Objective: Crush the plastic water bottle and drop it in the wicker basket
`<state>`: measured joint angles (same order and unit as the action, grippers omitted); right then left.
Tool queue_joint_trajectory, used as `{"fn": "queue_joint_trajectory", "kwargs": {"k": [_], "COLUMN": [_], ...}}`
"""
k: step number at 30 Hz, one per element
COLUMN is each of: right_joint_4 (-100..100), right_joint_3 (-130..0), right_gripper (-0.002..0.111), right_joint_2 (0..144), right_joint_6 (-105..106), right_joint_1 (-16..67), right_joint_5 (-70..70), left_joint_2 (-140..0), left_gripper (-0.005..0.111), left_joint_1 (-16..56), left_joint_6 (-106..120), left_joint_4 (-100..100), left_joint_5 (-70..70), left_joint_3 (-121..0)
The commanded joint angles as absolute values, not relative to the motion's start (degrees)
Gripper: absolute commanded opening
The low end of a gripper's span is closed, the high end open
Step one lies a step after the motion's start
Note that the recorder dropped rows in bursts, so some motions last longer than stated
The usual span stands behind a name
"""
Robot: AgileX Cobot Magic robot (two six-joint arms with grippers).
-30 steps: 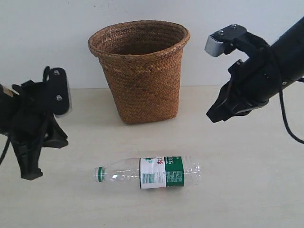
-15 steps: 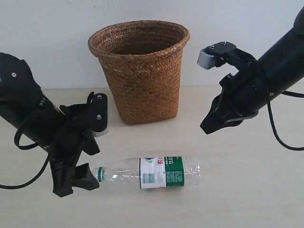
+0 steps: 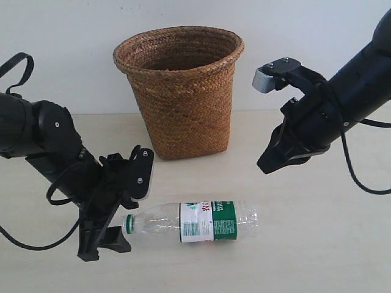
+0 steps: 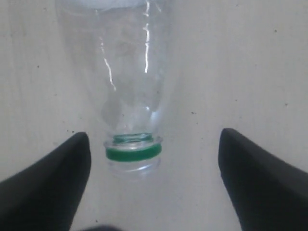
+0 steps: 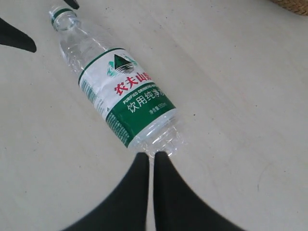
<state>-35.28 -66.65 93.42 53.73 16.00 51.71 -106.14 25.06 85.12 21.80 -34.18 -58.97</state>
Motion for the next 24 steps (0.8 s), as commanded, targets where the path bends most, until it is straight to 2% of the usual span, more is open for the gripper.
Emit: {"fn": "queue_joint_trajectory", "kwargs": {"k": [1, 8, 16, 18, 24], "right_joint_4": [-36.1, -36.9, -36.9, -36.9, -39.4], "right_joint_3": [-67.0, -67.0, -67.0, -67.0, -67.0], "right_gripper": [0.0, 0.0, 0.0, 0.0, 0.0], "right_joint_2": [93.3, 93.3, 93.3, 93.5, 95.9], "right_joint_6": [54.3, 54.5, 54.5, 54.5, 54.5], "right_joint_1": [16.0, 16.0, 16.0, 16.0, 16.0], "right_joint_5": [51.5, 51.5, 51.4, 51.4, 51.7], "left_joint_2": [-107.3, -109.0, -109.6, -109.5, -110.6], "left_gripper": [0.069, 0.068, 0.059, 0.056, 0.036], "left_joint_1": [25.4, 25.4, 25.4, 25.4, 25.4], "left_joint_6": [86.0, 86.0, 86.0, 86.0, 86.8], "left_joint_4": [21.6, 21.6, 21.6, 21.6, 21.6], "left_joint_5": [-32.7, -32.6, -29.8, -29.8, -29.9], "left_joint_3": [-60.1, -60.9, -60.9, -60.9, -60.9]}}
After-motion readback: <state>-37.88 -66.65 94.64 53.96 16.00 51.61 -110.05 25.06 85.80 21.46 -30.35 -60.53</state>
